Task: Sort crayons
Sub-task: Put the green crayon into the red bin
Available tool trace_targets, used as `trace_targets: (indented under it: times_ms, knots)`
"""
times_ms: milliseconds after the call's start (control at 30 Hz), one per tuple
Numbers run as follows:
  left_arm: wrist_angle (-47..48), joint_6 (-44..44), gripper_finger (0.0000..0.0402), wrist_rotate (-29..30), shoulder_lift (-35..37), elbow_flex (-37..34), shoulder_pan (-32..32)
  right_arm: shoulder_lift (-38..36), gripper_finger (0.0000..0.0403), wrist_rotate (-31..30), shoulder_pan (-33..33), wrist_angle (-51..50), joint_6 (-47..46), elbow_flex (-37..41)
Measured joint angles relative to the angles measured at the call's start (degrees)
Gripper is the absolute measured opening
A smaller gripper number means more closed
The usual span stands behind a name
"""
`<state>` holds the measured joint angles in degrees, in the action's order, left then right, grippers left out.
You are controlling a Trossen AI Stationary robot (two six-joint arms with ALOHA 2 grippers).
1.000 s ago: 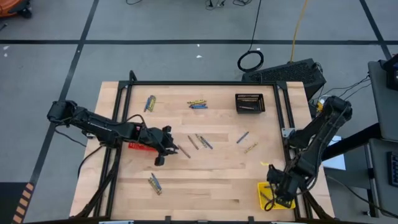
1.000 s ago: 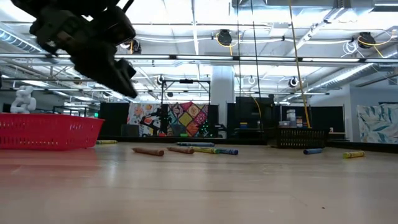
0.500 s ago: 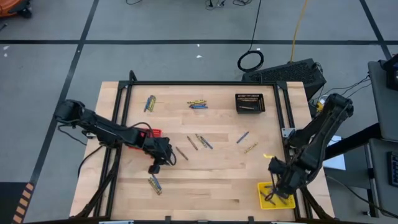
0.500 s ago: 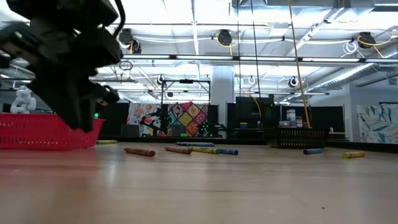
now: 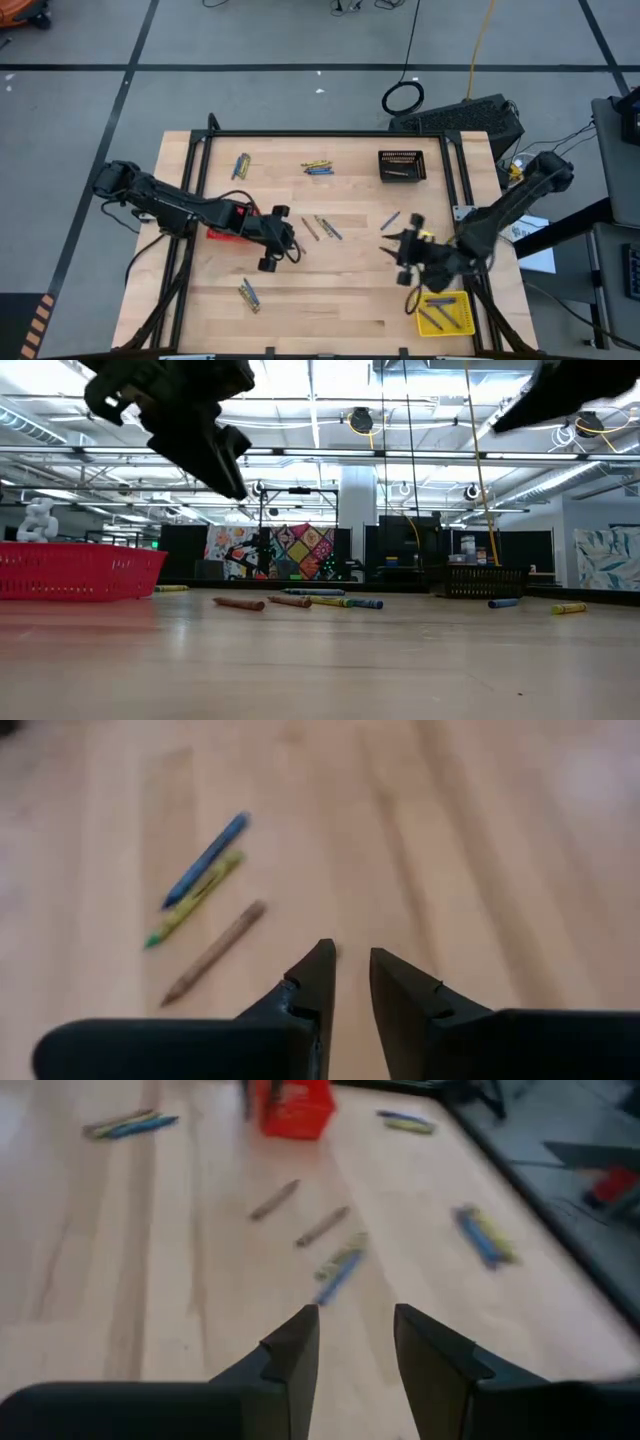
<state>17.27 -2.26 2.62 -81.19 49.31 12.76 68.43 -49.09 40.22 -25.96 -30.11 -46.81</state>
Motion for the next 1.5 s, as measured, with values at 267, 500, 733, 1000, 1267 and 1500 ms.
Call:
trace_targets:
  times_ms: [267, 500, 733, 1000, 1267, 1500]
  knots:
    - [-0.16, 9.05, 0.0139, 7.35, -1.35, 0.43, -5.14, 8.96, 0.0116, 10.59, -10.19, 48.71, 21.62, 17.59]
    - [-5.11, -3.24, 0.0159, -5.48, -7.87, 1.41, -14.87, 16.85, 0.0116, 13.39, -17.41, 63.77, 25.88, 18.74]
    - [-6.26, -18.71, 0.0160, -6.60, -19.03, 8.22, -18.42, 19.81, 0.0116, 13.34, -19.98, 69.32, 28.01, 18.74]
    - [-6.80, -24.15, 0.0160, -7.06, -23.48, 10.63, -19.28, 19.82, 0.0116, 13.30, -20.04, 70.78, 29.55, 18.71]
    - [-8.61, -24.14, 0.0160, -7.00, -25.41, 10.65, -19.39, 19.84, 0.0116, 13.37, -20.04, 71.24, 29.33, 18.71]
    - [-8.15, -23.78, 0.0160, -7.05, -27.14, 10.61, -19.75, 19.84, 0.0116, 13.39, -20.01, 71.63, 29.31, 18.71]
